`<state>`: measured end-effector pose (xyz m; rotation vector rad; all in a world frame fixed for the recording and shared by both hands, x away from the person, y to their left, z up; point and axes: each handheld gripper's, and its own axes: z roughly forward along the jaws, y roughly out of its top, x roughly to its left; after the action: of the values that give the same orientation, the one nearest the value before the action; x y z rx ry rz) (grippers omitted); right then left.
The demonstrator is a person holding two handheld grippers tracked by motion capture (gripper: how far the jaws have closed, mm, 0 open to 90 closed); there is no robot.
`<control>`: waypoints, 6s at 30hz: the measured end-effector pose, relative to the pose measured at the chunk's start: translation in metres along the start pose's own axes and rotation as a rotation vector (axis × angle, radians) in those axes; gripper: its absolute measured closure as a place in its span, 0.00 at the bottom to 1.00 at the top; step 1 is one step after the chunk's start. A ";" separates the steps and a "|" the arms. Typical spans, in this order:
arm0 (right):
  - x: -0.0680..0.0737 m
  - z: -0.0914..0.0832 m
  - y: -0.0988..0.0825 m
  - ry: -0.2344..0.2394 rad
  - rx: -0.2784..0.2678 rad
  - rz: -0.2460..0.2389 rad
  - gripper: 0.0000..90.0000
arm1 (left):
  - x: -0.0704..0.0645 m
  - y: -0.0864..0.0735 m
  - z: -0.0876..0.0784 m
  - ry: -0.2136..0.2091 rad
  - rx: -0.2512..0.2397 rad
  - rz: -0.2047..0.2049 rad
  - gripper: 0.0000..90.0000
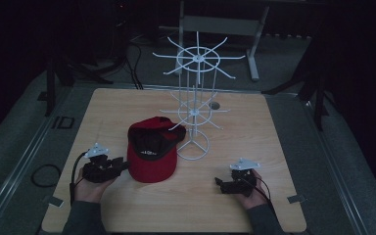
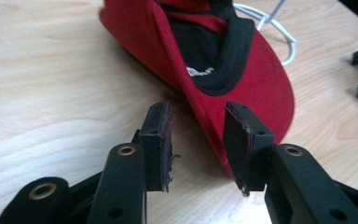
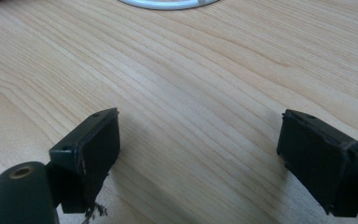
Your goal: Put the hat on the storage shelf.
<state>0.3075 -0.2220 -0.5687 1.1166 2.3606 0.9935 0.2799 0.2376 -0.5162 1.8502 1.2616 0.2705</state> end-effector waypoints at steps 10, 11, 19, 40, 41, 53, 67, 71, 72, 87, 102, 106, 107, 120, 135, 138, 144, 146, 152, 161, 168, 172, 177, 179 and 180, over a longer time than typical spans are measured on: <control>0.000 0.000 0.000 0.000 0.000 0.000 0.14 | -0.004 -0.001 0.026 -0.075 0.126 0.027 0.67; 0.000 0.000 0.000 0.000 0.000 0.000 0.14 | -0.004 -0.001 0.026 -0.075 0.126 0.027 0.68; 0.000 0.000 0.000 0.000 0.000 0.000 0.14 | -0.007 0.003 0.044 -0.114 0.200 0.063 0.73; 0.000 0.000 0.000 0.000 0.000 0.000 0.14 | -0.008 0.009 0.056 -0.198 0.260 0.031 0.82; 0.000 0.000 0.000 0.000 0.000 0.000 0.14 | -0.007 0.009 0.054 -0.196 0.249 0.028 0.85; 0.000 0.000 0.000 0.000 0.000 0.000 0.14 | -0.016 0.014 0.040 -0.131 0.171 0.066 0.96; 0.000 0.000 0.000 0.000 0.000 0.000 0.14 | -0.003 0.014 0.024 -0.046 0.100 0.041 0.96; 0.000 0.000 0.000 0.000 0.000 0.000 0.14 | 0.001 0.015 0.017 -0.023 0.064 0.036 0.96; 0.000 0.000 0.000 0.000 0.000 0.000 0.14 | 0.003 0.015 0.015 -0.014 0.048 0.033 0.96; 0.000 0.000 0.000 0.000 0.000 0.000 0.14 | 0.009 0.021 0.001 0.046 -0.052 0.012 0.96; 0.000 0.000 0.000 0.000 0.000 -0.001 0.14 | 0.008 0.035 -0.009 0.080 -0.132 0.003 0.96; 0.000 0.000 0.000 0.000 0.001 0.001 0.14 | 0.007 0.038 -0.011 0.088 -0.139 0.009 0.96; 0.000 0.000 0.000 0.000 0.001 0.001 0.14 | 0.006 0.039 -0.012 0.089 -0.143 0.006 0.96; 0.000 0.000 0.000 0.000 0.001 0.001 0.14 | 0.000 0.048 -0.016 0.101 -0.188 0.008 0.96; 0.000 0.000 0.000 0.000 0.001 0.003 0.14 | -0.005 0.059 -0.019 0.118 -0.242 0.000 0.96; 0.000 0.000 0.000 -0.001 0.000 0.002 0.14 | -0.005 0.060 -0.020 0.113 -0.244 -0.004 0.96; 0.000 0.000 0.000 0.000 -0.001 0.004 0.14 | -0.006 0.064 -0.021 0.111 -0.256 -0.008 0.96; 0.000 0.000 0.000 0.000 -0.001 0.004 0.14 | -0.006 0.065 -0.022 0.112 -0.265 -0.010 0.96; 0.000 0.000 0.000 0.000 0.000 0.005 0.14 | -0.008 0.068 -0.024 0.112 -0.291 -0.018 0.96; 0.000 0.000 0.000 0.000 -0.001 0.004 0.14 | -0.009 0.071 -0.026 0.123 -0.310 -0.020 0.96; 0.000 0.000 0.000 -0.001 -0.001 0.004 0.14 | -0.009 0.078 -0.033 0.134 -0.322 -0.006 0.96; 0.000 0.000 0.000 -0.001 -0.001 0.003 0.14 | -0.010 0.082 -0.038 0.144 -0.338 -0.006 0.96; 0.000 0.000 0.000 -0.001 0.000 0.003 0.14 | -0.009 0.085 -0.042 0.148 -0.350 -0.007 0.96; 0.000 0.000 0.000 -0.001 0.000 0.002 0.14 | -0.009 0.085 -0.043 0.151 -0.353 -0.006 0.96; 0.000 0.000 0.000 -0.001 0.000 0.002 0.14 | -0.009 0.085 -0.043 0.151 -0.353 -0.006 0.96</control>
<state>0.3075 -0.2219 -0.5685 1.1193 2.3592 0.9931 0.3062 0.2424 -0.4239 1.5457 1.2294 0.5992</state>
